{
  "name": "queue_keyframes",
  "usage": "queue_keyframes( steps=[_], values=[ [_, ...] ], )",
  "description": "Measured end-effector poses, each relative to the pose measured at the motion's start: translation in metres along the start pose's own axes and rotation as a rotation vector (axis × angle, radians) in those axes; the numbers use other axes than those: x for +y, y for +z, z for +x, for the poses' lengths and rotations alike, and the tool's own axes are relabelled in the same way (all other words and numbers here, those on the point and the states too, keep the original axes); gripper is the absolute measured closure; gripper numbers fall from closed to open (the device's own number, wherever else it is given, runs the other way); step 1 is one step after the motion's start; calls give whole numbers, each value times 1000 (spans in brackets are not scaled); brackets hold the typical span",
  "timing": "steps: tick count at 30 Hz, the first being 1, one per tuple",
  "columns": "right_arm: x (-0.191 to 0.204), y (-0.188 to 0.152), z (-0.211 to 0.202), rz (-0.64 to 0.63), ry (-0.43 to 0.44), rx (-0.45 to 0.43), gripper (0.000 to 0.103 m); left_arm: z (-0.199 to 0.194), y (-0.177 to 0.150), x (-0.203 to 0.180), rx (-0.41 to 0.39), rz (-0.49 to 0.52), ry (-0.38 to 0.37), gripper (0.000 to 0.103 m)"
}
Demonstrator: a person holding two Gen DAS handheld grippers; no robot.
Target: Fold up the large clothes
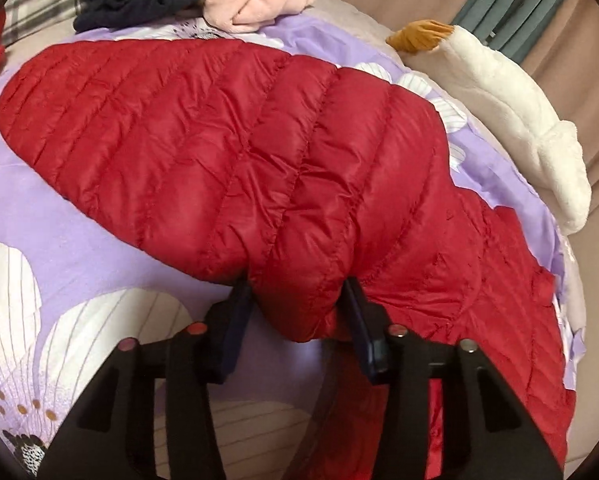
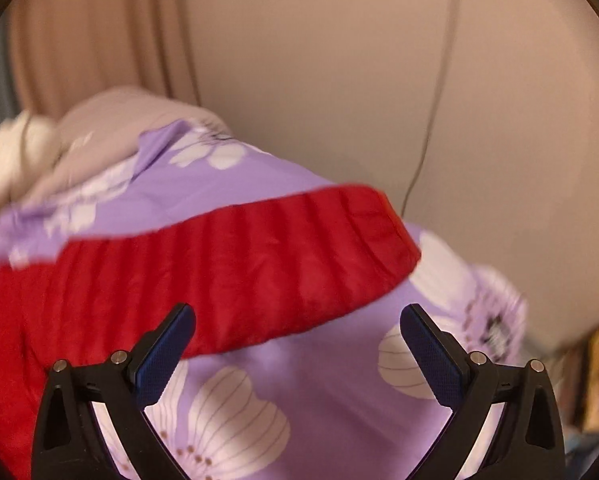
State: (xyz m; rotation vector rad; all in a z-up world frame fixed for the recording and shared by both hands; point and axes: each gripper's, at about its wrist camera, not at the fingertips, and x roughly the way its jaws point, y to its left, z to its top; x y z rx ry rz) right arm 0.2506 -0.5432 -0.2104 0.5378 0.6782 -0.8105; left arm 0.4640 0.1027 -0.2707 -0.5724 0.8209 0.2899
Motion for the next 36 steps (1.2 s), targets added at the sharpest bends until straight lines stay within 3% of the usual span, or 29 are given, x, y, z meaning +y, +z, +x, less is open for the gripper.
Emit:
queue_keyframes(
  steps=[3, 6, 8, 9, 10, 11, 12, 13, 14, 16, 17, 18, 21, 24, 27, 30, 34, 36],
  values=[
    [-29, 11, 12, 149, 47, 35, 9, 2, -1, 4, -14, -12, 13, 66],
    [-55, 15, 33, 327, 171, 95, 10, 2, -1, 14, -16, -30, 9, 72],
    [-69, 9, 49, 451, 202, 127, 29, 1, -1, 15, -18, -29, 11, 75],
    [-71, 6, 55, 473, 200, 143, 34, -1, 0, 16, -21, -10, 25, 76],
    [-74, 2, 62, 493, 176, 163, 48, -1, -1, 14, -26, -2, 42, 77],
    [-74, 0, 62, 494, 158, 156, 61, -3, -1, 15, -31, 0, 63, 77],
    [-71, -1, 60, 479, 149, 136, 64, -5, -1, 16, -35, -5, 95, 79],
    [-66, -1, 53, 450, 141, 115, 74, -6, 0, 17, -40, -11, 123, 83],
    [-62, 0, 49, 425, 138, 104, 88, -8, 1, 20, -50, -19, 170, 86],
    [-51, 4, 33, 396, 134, 76, 92, -13, 4, 29, -70, -11, 289, 88],
    [-49, 5, 22, 379, 145, 59, 92, -12, 5, 33, -63, 8, 318, 88],
    [-42, 9, 13, 356, 158, 45, 92, -13, 6, 40, -50, 20, 297, 88],
    [-5, 22, -20, 224, 119, -16, 92, -16, 10, 55, -38, -19, 228, 88],
    [53, 29, -55, 87, 121, -61, 92, -13, 9, 50, -38, 7, 256, 89],
    [114, 29, -86, -21, 214, -85, 92, -11, 10, 45, -37, 28, 267, 93],
    [176, 17, -114, -142, 273, -129, 92, -11, 12, 54, -27, -8, 214, 94],
    [282, -16, -156, -294, 480, -131, 92, -12, 16, 62, -16, -35, 164, 93],
    [325, -34, -171, -370, 531, -128, 92, -13, 14, 62, -24, -29, 166, 91]
  ],
)
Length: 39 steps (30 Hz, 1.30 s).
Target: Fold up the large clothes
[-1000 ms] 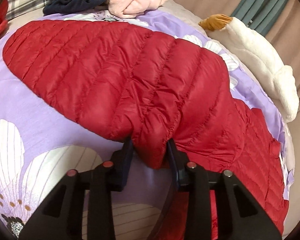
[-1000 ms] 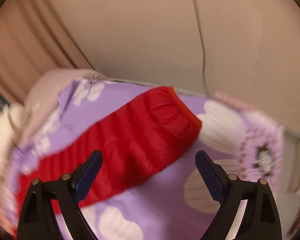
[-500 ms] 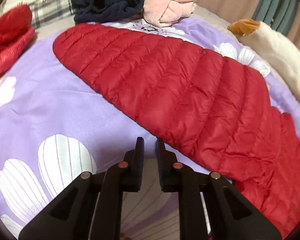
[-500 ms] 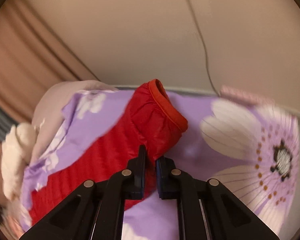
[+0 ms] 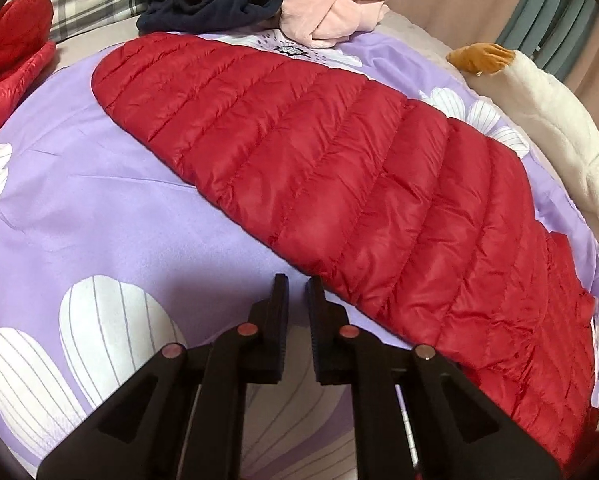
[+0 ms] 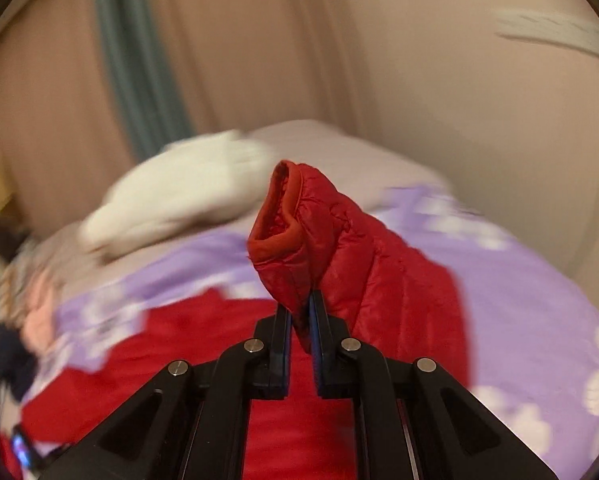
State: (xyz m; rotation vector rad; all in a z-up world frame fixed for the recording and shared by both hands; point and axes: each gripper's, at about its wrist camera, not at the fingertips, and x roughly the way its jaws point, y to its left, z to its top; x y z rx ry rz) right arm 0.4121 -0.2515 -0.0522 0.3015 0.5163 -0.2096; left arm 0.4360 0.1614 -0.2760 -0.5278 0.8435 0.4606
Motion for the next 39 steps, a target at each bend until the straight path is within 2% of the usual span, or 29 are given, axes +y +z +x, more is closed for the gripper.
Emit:
queue_keyframes(
  steps=[4, 8, 11, 15, 18, 20, 22, 23, 24, 25, 27, 28, 29, 31, 33, 35, 36, 38, 39],
  values=[
    [104, -15, 20, -128, 170, 45, 92, 2, -1, 4, -11, -36, -15, 93],
    [164, -46, 65, -186, 290, 148, 92, 3, 1, 7, -12, -53, -29, 94],
    [186, -73, 87, -219, 305, 227, 92, 4, 1, 7, -17, -53, -35, 94],
    [180, -99, 100, -237, 340, 347, 90, 6, 3, 9, -16, -52, -45, 94],
    [161, -91, 90, -215, 343, 349, 69, 8, 10, 13, 23, -65, -78, 94],
    [141, -78, 77, -203, 338, 316, 43, 11, 20, 21, 76, -112, -145, 86],
    [120, -67, 62, -238, 282, 246, 25, 18, 32, 34, 153, -202, -251, 71],
    [111, -66, 56, -274, 226, 190, 24, 22, 38, 43, 199, -270, -313, 67],
    [92, -64, 49, -324, 126, 125, 24, 28, 43, 52, 239, -336, -369, 59],
    [79, -64, 49, -350, 27, 94, 24, 33, 48, 60, 269, -395, -412, 54],
    [41, -64, 56, -332, -141, 82, 26, 40, 57, 74, 293, -487, -437, 54],
    [15, -64, 61, -274, -169, 102, 36, 41, 62, 80, 282, -512, -437, 51],
    [-8, -64, 67, -210, -164, 137, 51, 42, 66, 85, 266, -532, -443, 48],
    [-53, -70, 84, -76, -156, 224, 67, 46, 73, 96, 238, -597, -477, 36],
    [-82, -85, 101, -48, -236, 266, 71, 56, 79, 101, 265, -630, -516, 31],
    [-101, -111, 119, -56, -326, 299, 71, 64, 89, 96, 285, -598, -529, 29],
    [-109, -124, 125, -42, -336, 305, 71, 66, 94, 92, 278, -578, -520, 29],
    [-122, -130, 118, 37, -282, 255, 71, 71, 102, 86, 257, -565, -494, 31],
    [-126, -127, 115, 68, -262, 250, 71, 76, 106, 83, 246, -550, -472, 40]
  ],
)
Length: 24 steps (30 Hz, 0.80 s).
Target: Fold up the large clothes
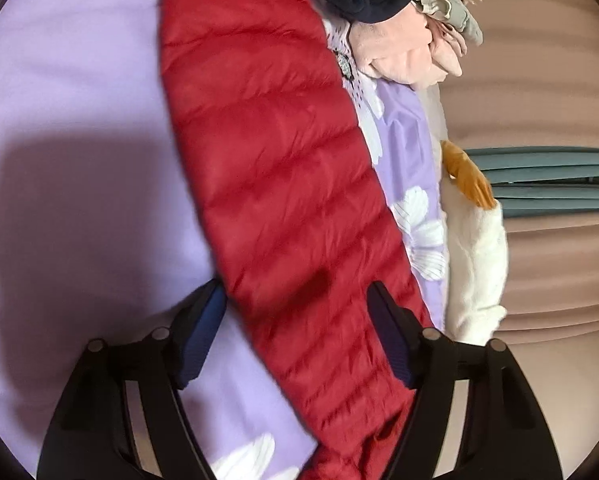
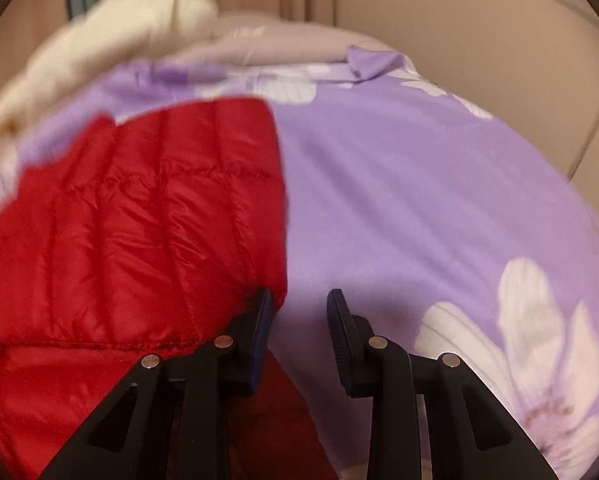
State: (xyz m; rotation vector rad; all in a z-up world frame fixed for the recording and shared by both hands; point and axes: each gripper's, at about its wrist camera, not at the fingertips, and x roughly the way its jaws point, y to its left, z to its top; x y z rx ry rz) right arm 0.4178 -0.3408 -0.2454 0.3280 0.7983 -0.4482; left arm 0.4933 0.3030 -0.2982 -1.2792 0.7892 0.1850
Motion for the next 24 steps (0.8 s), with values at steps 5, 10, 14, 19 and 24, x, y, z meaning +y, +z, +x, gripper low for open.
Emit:
queue_keyframes(
  steps=[5, 10, 14, 19, 24],
  values=[
    [4, -2, 3, 4, -6, 4, 71, 9, -1, -28, -120, 218, 306, 82],
    [2, -7, 0, 14, 5, 0, 71, 13, -43, -81, -257, 516, 452, 87],
    [-3, -7, 3, 23, 19, -2, 71, 6, -79, -128, -359, 705, 434, 88],
    [-10, -7, 5, 60, 62, -5, 71, -11, -155, -182, -400, 929, 293, 89],
    [-19, -8, 5, 108, 117, -12, 71, -18, -261, -231, -351, 1125, 69, 89]
  ],
)
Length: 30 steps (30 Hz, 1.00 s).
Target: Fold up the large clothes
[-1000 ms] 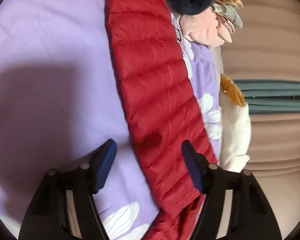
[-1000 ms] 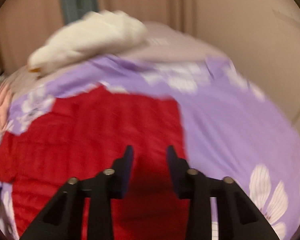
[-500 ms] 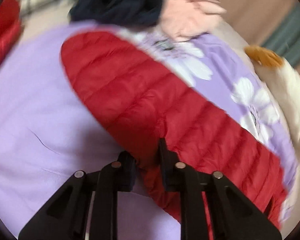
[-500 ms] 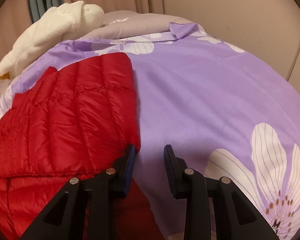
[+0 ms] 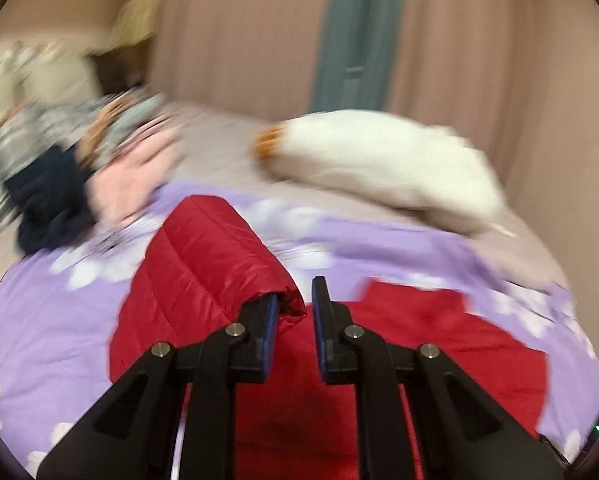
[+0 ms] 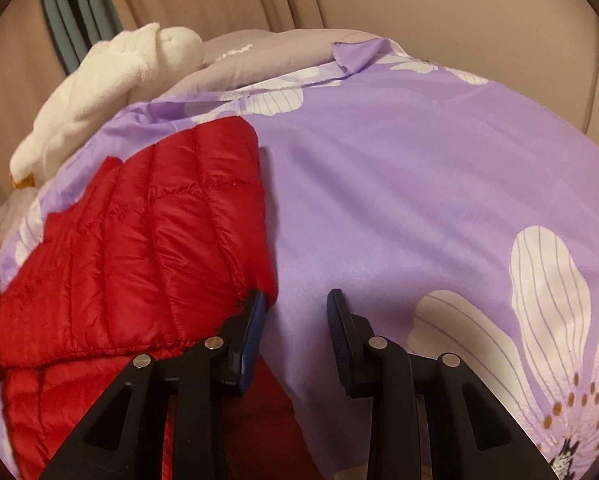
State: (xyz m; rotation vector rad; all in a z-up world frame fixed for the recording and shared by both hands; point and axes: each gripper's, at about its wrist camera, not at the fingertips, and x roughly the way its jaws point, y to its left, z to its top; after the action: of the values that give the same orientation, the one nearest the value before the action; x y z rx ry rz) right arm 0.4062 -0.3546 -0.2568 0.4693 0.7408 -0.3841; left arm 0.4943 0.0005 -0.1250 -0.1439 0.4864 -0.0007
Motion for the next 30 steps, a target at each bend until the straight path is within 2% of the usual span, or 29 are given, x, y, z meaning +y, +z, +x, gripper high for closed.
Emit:
queue_keyframes(
  steps=[2, 3, 6, 8, 9, 10, 11, 13, 15, 18, 20, 22, 24, 28, 29, 30],
  values=[
    [-1, -1, 0, 7, 7, -1, 71, 2, -8, -40, 32, 34, -89, 87],
    [0, -1, 0, 7, 6, -2, 71, 10, -17, -61, 89, 34, -144, 82],
    [0, -1, 0, 8, 8, -1, 71, 37, -45, -92, 248, 20, -239, 81],
    [-1, -1, 0, 10, 10, 0, 71, 54, -64, -101, 347, 30, -219, 65],
    [-1, -1, 0, 12, 12, -1, 71, 60, -72, -102, 377, 30, -175, 56],
    [-1, -1, 0, 13, 14, -1, 71, 62, -77, -99, 388, 16, -133, 52],
    [-1, -1, 0, 15, 16, 0, 71, 63, -80, -96, 390, 5, -123, 50],
    [-1, -1, 0, 16, 16, 0, 71, 54, -78, -88, 396, -8, -167, 32],
    [-1, -1, 1, 11, 11, 1, 71, 41, -70, -86, 392, 8, -201, 22],
    [1, -1, 1, 5, 3, 2, 71, 11, -58, -77, 353, 70, -214, 22],
    [0, -1, 1, 6, 5, 3, 71, -10, -60, -66, 334, 86, -178, 22],
    [0, 0, 1, 8, 9, 3, 71, -28, -63, -39, 309, 52, -147, 22],
    [0, 0, 1, 11, 13, 4, 71, -33, -70, -12, 296, 15, -72, 23],
    [3, -1, 0, -13, -17, 5, 71, -5, -88, 44, 301, -20, 144, 30],
    [5, -1, 1, -23, -30, 6, 71, 9, -97, 53, 323, 4, 182, 32],
    [7, -1, 1, -33, -44, 7, 71, 30, -108, 58, 391, 53, 223, 43]
  ],
)
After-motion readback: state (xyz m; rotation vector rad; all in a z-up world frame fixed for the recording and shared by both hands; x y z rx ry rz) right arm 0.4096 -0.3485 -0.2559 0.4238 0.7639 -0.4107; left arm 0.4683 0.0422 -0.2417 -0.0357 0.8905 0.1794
